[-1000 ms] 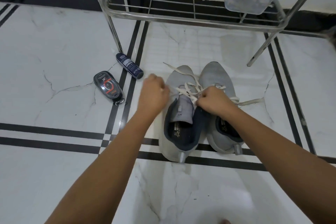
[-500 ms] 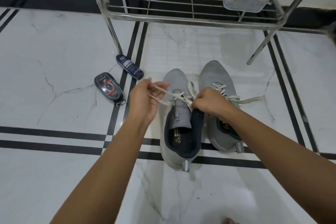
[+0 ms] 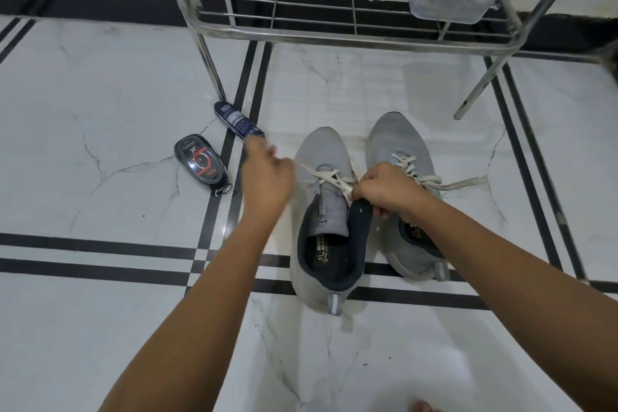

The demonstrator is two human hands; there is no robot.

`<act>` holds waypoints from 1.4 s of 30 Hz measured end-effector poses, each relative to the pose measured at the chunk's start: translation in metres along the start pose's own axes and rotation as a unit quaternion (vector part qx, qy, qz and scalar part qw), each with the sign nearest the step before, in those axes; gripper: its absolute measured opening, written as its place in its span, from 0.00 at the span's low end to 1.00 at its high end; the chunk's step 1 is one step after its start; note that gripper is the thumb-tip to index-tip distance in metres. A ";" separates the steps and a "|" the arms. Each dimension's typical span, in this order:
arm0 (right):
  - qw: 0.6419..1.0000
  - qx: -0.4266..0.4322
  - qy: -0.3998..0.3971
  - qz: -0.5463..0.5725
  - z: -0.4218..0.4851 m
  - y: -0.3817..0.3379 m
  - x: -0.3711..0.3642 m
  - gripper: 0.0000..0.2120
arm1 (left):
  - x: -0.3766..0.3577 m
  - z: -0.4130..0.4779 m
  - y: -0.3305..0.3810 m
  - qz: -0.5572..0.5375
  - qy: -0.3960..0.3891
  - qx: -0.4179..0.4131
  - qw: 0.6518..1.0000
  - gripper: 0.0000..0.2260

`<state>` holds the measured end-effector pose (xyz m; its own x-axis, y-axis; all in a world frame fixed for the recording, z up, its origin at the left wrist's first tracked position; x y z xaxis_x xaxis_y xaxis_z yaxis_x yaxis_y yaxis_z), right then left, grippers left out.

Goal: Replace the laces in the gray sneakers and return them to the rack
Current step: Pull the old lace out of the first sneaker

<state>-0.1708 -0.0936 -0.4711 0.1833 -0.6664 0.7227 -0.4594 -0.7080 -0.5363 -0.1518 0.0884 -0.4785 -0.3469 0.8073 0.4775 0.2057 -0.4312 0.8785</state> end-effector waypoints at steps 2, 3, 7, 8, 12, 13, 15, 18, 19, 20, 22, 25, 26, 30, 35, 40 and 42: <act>1.000 0.005 0.001 -0.010 0.001 0.001 0.001 0.08 | 0.020 0.010 -0.023 -0.042 0.069 0.144 0.986 0.17; 1.000 0.012 0.002 -0.019 0.001 0.001 -0.001 0.08 | 0.023 0.011 -0.032 0.030 0.054 0.162 0.985 0.20; 0.999 0.029 0.008 -0.023 0.002 -0.003 -0.005 0.07 | 0.007 -0.003 -0.009 0.300 -0.027 -0.089 0.949 0.18; 0.999 0.031 0.009 -0.022 0.001 -0.003 -0.005 0.07 | -0.003 -0.008 0.003 0.321 -0.052 -0.154 0.933 0.16; 0.999 0.038 0.022 -0.008 0.001 -0.003 -0.004 0.07 | -0.046 -0.026 0.026 0.405 -0.178 -0.342 0.829 0.14; 0.999 0.041 0.023 -0.006 0.001 -0.003 -0.004 0.07 | -0.052 -0.028 0.026 0.417 -0.177 -0.361 0.815 0.13; 0.999 0.042 0.021 0.000 0.001 -0.001 -0.003 0.07 | -0.055 -0.026 0.025 0.408 -0.154 -0.370 0.820 0.10; 0.999 0.024 0.020 0.008 0.002 0.005 0.000 0.05 | -0.019 0.001 0.017 0.265 -0.014 -0.253 0.930 0.09; 1.000 0.020 0.020 0.003 0.002 0.007 0.001 0.04 | -0.003 0.012 0.010 0.218 0.034 -0.193 0.956 0.10; 1.000 0.018 0.019 -0.006 0.002 0.007 0.001 0.06 | 0.008 0.020 0.001 0.190 0.056 -0.142 0.970 0.11; 0.999 0.026 0.016 -0.036 0.003 0.004 -0.002 0.11 | 0.012 0.018 -0.007 0.203 0.013 -0.071 0.977 0.14; 0.992 0.071 0.037 -0.098 0.008 -0.007 -0.011 0.14 | -0.010 -0.013 0.003 0.186 -0.100 -0.040 0.977 0.28; 0.990 0.084 0.049 -0.105 0.008 -0.010 -0.014 0.11 | -0.019 -0.024 0.005 0.185 -0.124 -0.057 0.973 0.27; 0.990 0.096 0.085 -0.064 0.014 -0.005 -0.013 0.08 | -0.028 -0.042 -0.002 0.200 -0.140 -0.105 0.964 0.11; 0.997 0.032 0.071 0.000 0.020 0.012 -0.004 0.08 | -0.008 -0.027 -0.015 0.151 -0.055 -0.043 0.986 0.12; 0.941 0.202 0.132 -0.239 0.010 -0.015 -0.012 0.11 | -0.013 -0.029 -0.012 0.106 -0.086 -0.058 0.989 0.11; 0.891 0.311 0.156 -0.292 0.008 -0.033 -0.021 0.15 | -0.012 -0.032 -0.012 0.077 -0.081 -0.055 0.992 0.11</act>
<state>-0.1528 -0.0587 -0.4721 -0.0613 -0.1142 0.9916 0.2234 -0.9698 -0.0978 -0.1793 0.0708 -0.4945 -0.1652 0.7789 0.6050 0.1408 -0.5886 0.7961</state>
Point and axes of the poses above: each hand's wrist, its own z-axis towards the middle knuckle, its own x-axis out of the back of the hand, y = z × x, the point moved 4 cm from there along z, towards the middle knuckle, and after that the axes turned 13 degrees about y, right-handed, at the moved point
